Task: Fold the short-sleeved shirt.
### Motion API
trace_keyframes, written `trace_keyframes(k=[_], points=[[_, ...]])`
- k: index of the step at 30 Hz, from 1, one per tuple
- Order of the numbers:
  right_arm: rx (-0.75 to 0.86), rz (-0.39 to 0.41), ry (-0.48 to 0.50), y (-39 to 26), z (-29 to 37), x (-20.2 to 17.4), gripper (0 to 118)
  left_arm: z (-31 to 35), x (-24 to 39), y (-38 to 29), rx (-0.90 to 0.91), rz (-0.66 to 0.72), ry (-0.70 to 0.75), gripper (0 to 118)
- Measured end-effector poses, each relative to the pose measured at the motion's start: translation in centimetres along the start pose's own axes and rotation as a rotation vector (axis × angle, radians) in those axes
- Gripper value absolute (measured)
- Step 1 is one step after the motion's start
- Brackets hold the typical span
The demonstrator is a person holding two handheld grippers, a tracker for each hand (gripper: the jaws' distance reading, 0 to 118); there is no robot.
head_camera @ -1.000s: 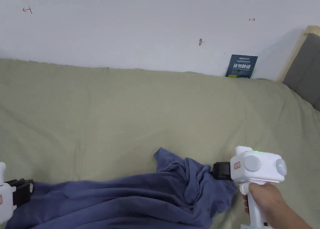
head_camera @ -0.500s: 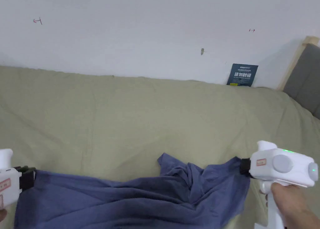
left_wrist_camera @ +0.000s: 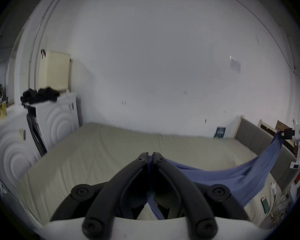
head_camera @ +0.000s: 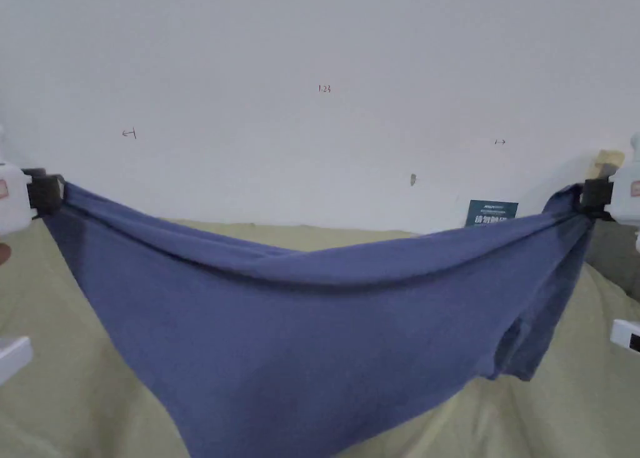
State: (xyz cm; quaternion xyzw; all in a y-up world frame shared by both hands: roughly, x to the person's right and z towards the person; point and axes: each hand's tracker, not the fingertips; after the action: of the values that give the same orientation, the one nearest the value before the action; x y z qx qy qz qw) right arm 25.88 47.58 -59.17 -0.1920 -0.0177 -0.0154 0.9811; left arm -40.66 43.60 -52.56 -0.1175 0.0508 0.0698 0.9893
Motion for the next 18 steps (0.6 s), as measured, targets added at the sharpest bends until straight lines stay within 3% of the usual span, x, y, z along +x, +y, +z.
trace_keyframes(k=[9,14,18], points=[[0.218,0.006,-0.061,13.0,3.8,-1.7,6,-1.2,0.9,13.6,0.167,-0.005,0.067,0],[0.224,-0.018,-0.074,14.0,1.4,-2.5,6,-4.1,2.1,14.9,0.183,-0.035,0.095,0],[0.193,-0.040,-0.076,11.8,-2.4,-2.5,6,-6.7,2.7,12.2,0.140,-0.033,0.089,0]])
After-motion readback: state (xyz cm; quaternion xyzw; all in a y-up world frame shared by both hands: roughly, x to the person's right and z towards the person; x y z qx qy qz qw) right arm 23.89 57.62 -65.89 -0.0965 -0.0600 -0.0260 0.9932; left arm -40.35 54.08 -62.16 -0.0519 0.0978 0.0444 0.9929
